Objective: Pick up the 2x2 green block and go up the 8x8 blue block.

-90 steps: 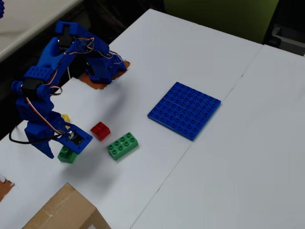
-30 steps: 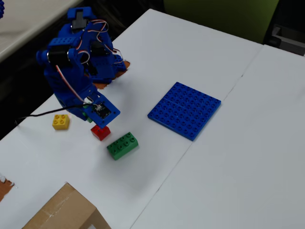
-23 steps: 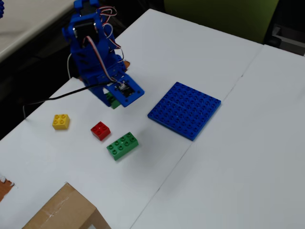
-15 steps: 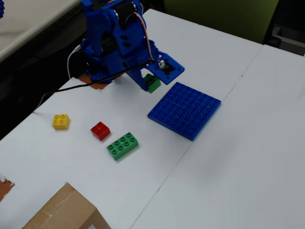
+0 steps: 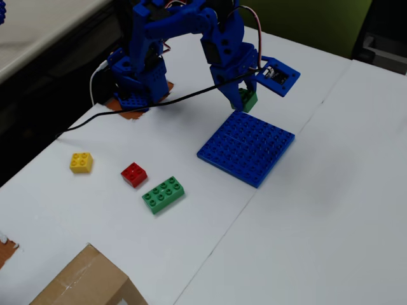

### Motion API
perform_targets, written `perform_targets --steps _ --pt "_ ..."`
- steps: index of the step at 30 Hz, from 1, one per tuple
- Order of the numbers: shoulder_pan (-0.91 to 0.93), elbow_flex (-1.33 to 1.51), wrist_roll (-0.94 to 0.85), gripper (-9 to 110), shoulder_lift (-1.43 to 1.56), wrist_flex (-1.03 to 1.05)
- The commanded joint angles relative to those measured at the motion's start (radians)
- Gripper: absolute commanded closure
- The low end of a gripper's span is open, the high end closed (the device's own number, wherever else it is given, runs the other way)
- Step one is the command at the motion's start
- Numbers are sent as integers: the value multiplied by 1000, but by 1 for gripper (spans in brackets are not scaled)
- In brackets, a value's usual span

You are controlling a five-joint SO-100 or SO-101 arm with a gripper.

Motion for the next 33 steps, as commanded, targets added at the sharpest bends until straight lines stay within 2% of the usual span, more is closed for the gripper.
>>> perform_targets --steps 1,33 --pt "-20 -72 -23 101 5 23" --pt "-31 -63 -60 101 14 38"
